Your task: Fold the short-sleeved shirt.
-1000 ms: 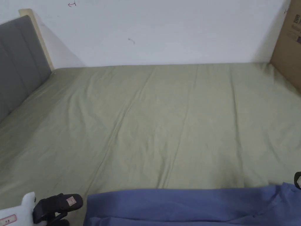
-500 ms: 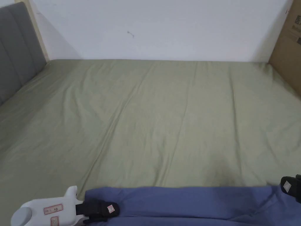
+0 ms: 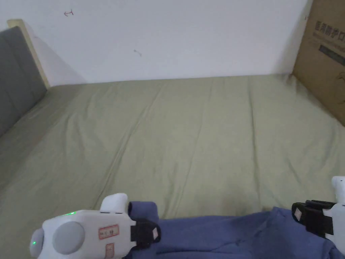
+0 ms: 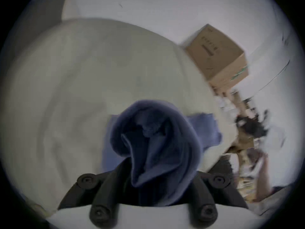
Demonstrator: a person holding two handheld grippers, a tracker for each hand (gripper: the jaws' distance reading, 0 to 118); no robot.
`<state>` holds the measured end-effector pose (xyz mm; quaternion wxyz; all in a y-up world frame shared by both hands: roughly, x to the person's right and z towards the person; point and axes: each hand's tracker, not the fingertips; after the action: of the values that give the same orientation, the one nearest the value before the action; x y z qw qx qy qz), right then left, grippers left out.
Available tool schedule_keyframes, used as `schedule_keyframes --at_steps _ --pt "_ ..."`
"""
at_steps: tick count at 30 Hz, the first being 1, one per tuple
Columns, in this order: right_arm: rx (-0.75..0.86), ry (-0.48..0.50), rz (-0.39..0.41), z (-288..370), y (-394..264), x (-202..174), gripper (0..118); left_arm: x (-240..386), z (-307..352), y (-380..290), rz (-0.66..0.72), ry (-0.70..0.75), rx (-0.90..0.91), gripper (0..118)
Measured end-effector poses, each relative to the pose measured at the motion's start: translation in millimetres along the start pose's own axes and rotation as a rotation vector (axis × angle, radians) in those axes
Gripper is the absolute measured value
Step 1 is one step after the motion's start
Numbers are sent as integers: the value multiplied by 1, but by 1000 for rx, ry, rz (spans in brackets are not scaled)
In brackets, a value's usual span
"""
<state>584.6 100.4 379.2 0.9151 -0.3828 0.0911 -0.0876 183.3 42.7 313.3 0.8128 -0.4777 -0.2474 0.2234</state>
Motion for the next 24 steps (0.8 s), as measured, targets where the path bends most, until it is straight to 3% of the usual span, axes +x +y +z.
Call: schedule_keyframes --at_steps 2,3,5,6,7,11,12,13,14,15,18,24 --pt "1 2 -13 5 -4 7 0 25 -30 1 0 -45 -38 12" --pt "0 3 -23 8 -6 10 0 37 -47 1 -27 -59 -49 34" --pt "0 2 -46 12 -9 20 0 55 -76 3 -40 -40 -112 106" --pt "3 1 -56 15 -10 26 0 63 -87 2 -39 -45 -149 117" --pt "8 -2 -65 19 -12 30 0 68 -83 7 -38 -86 -84 110" --pt "32 -22 -91 31 -17 44 0 65 -69 8 -31 -113 -62 111" --pt "36 -28 -101 33 -18 49 0 65 -70 9 -51 -85 -42 104" --pt "38 -33 -114 34 -19 52 0 62 -66 10 -78 -71 -51 87" --pt "37 -37 -127 35 -19 56 0 58 -64 9 -111 -29 -51 53" --pt "36 -42 -141 34 -20 59 0 57 -65 8 -152 17 -52 0" --pt "35 -44 -171 33 -22 69 0 62 -80 6 -256 134 -99 1" --pt "15 -44 -191 34 -26 73 0 66 -159 -23 -235 67 -288 1"
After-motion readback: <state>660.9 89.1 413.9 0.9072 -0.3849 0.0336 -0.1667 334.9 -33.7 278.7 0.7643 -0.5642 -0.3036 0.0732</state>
